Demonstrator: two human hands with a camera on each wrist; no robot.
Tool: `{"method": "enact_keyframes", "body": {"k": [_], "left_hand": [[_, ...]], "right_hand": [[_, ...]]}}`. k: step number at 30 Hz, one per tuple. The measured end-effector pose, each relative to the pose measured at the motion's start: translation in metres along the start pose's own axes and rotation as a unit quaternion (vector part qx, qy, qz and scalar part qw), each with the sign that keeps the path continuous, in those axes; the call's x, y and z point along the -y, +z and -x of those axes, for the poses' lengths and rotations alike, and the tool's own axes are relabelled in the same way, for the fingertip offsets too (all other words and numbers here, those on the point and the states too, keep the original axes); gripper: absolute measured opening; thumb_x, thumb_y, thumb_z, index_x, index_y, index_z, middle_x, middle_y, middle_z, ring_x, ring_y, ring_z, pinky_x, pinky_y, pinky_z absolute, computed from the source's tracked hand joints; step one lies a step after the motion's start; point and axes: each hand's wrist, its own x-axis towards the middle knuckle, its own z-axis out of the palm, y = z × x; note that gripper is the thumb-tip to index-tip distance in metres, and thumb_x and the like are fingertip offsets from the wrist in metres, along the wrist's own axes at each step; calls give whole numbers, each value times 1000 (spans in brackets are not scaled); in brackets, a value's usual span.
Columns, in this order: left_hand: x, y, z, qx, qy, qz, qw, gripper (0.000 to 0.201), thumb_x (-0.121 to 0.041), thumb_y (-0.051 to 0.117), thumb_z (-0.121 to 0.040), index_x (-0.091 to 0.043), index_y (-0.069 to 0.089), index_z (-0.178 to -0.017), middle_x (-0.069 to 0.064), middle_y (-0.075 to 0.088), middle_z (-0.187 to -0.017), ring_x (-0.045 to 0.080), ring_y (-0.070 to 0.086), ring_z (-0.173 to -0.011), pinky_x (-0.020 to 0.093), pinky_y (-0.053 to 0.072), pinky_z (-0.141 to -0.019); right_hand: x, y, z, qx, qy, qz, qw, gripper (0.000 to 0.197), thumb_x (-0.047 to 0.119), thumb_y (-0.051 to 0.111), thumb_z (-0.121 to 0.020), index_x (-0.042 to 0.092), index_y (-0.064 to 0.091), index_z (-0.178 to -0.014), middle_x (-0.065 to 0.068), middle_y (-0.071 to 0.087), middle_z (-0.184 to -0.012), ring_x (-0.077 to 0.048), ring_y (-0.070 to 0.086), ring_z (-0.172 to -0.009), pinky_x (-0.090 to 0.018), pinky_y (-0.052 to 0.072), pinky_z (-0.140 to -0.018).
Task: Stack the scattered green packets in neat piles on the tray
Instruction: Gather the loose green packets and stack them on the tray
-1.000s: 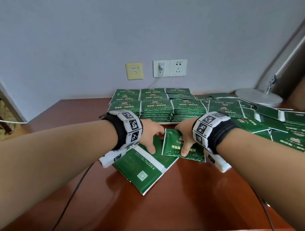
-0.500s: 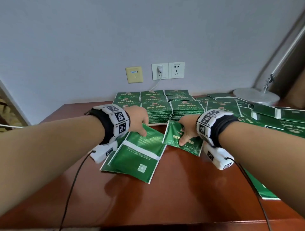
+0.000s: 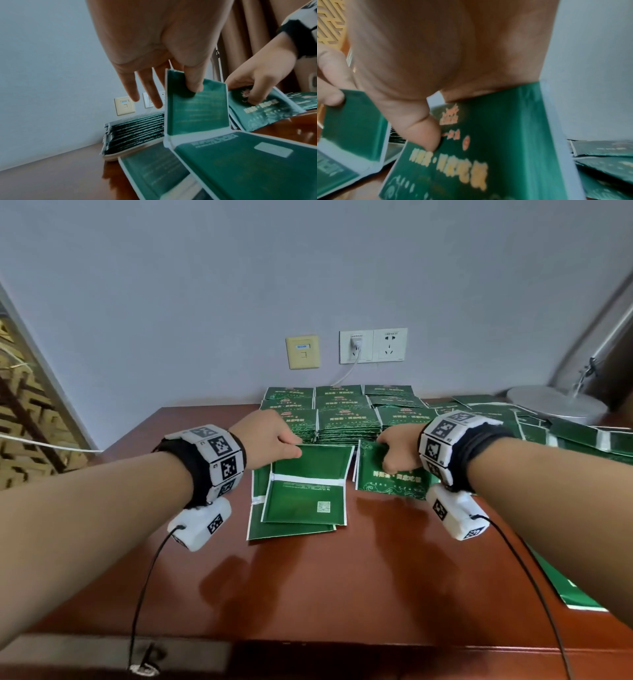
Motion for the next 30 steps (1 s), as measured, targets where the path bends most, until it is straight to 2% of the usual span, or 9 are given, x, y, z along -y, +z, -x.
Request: {"method": "enact_keyframes", "body": {"k": [3,7,11,13,15,19,22,25,30], "left_hand": [[-3,1,12,16,30,8,999,27,-34,69,-85,-20,73,-108,-5,72,-106,14,68,-92,34,52,-90],[-10,4,24,117,27,-8,993,48,-60,65,-77,-33,67,-116,-24,62,-97,-1,59,-94,21,44,-85],[-11,26,21,191,11,-102,976,94,-70,65,-71,-25,33,-147,-7,44,-142,12,45,-125,30,37,-104],[-14,43,18,208,-12,-153,966,108,-71,68,-66,-20,24,-150,0,37,-141,18,39,-128,38,37,-107],[-19,55,16,218,-24,-180,959,108,-71,70,-63,-18,28,-147,3,39,-127,20,39,-119,42,42,-100],[-26,60,13,227,-37,-174,958,98,-64,73,-65,-18,30,-140,2,37,-116,20,39,-110,41,45,-92],[-29,59,14,221,-39,-169,960,90,-60,75,-63,-20,30,-131,1,36,-108,19,49,-95,40,50,-82],[-28,54,14,216,-39,-155,963,92,-58,78,-58,-26,27,-128,-2,35,-107,18,55,-84,39,53,-78],[-24,26,1,202,-24,-144,968,98,-55,76,-65,-31,20,-141,-2,33,-114,13,53,-88,31,49,-72]], "right_hand": [[3,3,-2,15,6,18,1000,49,10,52,-89,7,47,-138,-6,60,-119,-21,60,-98,-26,48,-78],[4,14,-4,-1,12,10,1000,52,25,63,-86,9,51,-134,-6,62,-120,-23,61,-105,-31,51,-86],[4,27,1,54,-1,19,998,87,52,80,-65,14,43,-134,-4,58,-124,-24,57,-110,-39,48,-95],[4,31,1,59,-5,25,998,86,54,82,-60,13,48,-127,-2,61,-114,-22,60,-101,-37,51,-89],[4,34,1,59,-6,17,998,82,51,82,-61,11,48,-124,-2,61,-107,-21,62,-95,-36,53,-85],[8,36,5,76,10,10,997,93,50,78,-68,12,29,-136,-6,52,-104,-25,55,-90,-34,48,-73],[10,34,7,92,5,13,996,109,56,80,-62,13,19,-141,-7,51,-115,-27,55,-98,-37,49,-80],[11,29,8,69,-6,12,997,107,48,83,-63,11,18,-139,-8,53,-117,-28,57,-97,-38,51,-81],[10,14,2,14,-26,-5,1000,96,37,82,-67,8,20,-134,-10,54,-111,-26,60,-90,-38,55,-75]]}}
